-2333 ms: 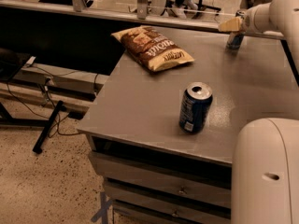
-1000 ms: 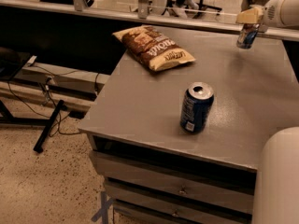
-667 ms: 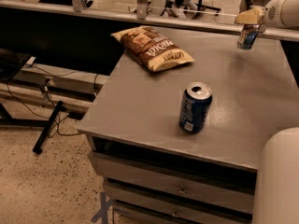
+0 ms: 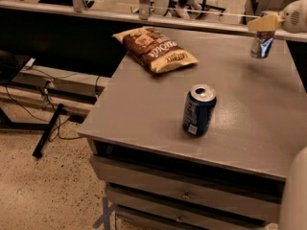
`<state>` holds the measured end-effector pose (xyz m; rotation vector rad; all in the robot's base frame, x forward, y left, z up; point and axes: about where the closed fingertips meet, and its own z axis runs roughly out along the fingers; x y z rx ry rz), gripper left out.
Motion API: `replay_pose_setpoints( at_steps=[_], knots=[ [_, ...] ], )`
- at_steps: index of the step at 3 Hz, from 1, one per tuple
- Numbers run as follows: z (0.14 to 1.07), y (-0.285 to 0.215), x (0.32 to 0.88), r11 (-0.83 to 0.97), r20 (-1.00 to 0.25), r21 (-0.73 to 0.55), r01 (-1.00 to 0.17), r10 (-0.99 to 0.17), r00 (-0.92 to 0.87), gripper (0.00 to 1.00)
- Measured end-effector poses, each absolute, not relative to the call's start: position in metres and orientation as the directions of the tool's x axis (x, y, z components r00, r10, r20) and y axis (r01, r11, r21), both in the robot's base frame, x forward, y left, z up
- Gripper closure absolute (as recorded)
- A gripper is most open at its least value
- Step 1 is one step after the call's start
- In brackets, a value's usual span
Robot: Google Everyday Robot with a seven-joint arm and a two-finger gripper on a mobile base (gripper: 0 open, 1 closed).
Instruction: Move redbull can near pepsi can
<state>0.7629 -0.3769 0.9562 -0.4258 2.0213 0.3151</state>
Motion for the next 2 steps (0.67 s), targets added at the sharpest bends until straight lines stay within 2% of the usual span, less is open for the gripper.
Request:
replay_pose_setpoints(
  at_steps=[1, 2],
  knots=[
    [0.965, -0.394, 0.701, 0.855, -0.881, 0.083, -0.511, -0.177, -0.439, 1.00],
    [0.963, -0.408, 0.647, 0.808, -0.872, 0.174, -0.564, -0.139, -0.469, 1.00]
  ],
)
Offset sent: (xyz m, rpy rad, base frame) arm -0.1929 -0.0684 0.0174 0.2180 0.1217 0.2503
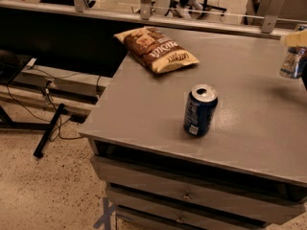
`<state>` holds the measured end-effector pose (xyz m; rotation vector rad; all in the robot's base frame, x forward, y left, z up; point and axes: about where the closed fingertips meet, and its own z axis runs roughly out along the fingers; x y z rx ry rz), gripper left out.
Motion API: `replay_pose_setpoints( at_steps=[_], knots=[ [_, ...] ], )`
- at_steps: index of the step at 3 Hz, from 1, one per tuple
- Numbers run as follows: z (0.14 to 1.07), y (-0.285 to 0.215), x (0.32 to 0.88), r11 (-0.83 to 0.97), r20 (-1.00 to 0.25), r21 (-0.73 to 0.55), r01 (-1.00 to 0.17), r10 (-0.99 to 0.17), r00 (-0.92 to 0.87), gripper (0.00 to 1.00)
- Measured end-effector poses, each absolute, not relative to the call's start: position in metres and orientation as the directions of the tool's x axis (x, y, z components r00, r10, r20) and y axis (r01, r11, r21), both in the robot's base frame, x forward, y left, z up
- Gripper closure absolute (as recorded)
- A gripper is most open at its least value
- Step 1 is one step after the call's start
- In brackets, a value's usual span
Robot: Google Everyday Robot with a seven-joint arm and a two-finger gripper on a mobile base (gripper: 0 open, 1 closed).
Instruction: Move redbull can near pepsi can
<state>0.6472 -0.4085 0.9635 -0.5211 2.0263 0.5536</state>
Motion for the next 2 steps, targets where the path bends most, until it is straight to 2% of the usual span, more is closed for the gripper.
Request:
replay_pose_setpoints(
  at_steps=[1, 2],
  knots=[
    [0.9487, -0.4135, 0.5895, 0.723, -0.845, 0.297, -0.624, -0.106, -0.524, 1.00],
    [0.9476, -0.4105, 0.5969, 0.727, -0.846, 0.290, -0.623, -0.109, -0.521, 1.00]
  ],
)
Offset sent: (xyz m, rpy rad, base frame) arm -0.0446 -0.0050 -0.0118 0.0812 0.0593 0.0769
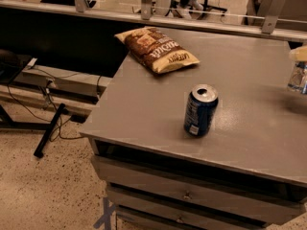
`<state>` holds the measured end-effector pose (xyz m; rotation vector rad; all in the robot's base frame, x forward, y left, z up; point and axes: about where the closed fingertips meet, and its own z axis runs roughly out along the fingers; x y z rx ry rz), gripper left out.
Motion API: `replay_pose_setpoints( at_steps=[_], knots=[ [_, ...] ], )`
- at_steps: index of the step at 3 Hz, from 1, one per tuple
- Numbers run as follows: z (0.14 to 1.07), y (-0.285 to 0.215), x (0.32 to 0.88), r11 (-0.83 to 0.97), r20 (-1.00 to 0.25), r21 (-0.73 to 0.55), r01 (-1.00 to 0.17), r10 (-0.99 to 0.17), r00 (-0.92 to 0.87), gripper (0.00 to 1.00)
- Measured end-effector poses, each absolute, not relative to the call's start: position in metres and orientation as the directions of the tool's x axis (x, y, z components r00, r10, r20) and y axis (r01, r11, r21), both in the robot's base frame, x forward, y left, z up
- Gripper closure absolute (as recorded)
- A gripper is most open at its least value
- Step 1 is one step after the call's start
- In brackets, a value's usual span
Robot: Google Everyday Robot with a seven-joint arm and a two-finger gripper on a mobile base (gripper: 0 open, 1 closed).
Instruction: Move redbull can near pepsi can
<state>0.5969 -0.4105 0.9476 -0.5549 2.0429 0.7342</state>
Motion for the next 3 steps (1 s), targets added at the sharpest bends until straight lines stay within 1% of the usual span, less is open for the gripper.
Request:
replay_pose_setpoints(
  at_steps=[1, 2, 3],
  knots=[
    [0.961, -0.384, 0.577, 0.633, -0.873, 0.296, -0.716, -0.125, -0.472, 1.00],
    [0.963, -0.362, 0.537, 0.532, -0.891, 0.316, -0.786, -0.117, -0.438, 1.00],
    [0.963, -0.341, 0.497, 0.456, -0.922, 0.291, -0.841, -0.100, -0.373, 1.00]
  ],
)
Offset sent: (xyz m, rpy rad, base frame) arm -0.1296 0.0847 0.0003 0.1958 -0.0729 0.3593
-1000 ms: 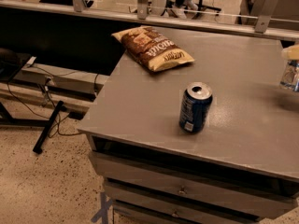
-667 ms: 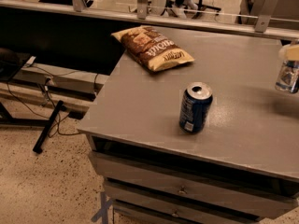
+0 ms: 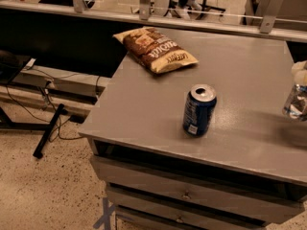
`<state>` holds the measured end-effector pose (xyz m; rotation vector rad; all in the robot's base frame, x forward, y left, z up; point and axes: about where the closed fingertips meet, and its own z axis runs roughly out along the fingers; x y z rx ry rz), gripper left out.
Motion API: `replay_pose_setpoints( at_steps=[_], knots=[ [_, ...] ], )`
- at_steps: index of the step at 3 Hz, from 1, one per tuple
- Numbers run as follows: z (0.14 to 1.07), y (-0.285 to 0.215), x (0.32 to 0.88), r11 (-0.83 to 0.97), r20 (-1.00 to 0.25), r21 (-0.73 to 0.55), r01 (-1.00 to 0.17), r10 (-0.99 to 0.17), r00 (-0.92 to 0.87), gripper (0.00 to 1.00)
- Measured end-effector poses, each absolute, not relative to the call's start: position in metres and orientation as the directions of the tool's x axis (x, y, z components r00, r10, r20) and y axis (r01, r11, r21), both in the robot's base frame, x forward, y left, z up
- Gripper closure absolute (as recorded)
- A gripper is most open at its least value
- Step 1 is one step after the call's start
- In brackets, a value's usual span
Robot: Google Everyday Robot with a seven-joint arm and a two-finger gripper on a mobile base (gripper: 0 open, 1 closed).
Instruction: Move redbull can near pepsi can
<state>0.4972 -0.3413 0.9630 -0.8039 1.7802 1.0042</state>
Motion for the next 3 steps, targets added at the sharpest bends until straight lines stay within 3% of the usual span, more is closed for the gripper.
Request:
replay_pose_setpoints(
  at_steps=[1, 3],
  knots=[
    [0.939, -0.293, 0.466, 0.363, -0.955, 0.223, -0.905, -0.105, -0.277, 1.00],
    [0.942, -0.272, 0.466, 0.308, -0.966, 0.209, -0.928, -0.082, -0.245, 1.00]
  ],
)
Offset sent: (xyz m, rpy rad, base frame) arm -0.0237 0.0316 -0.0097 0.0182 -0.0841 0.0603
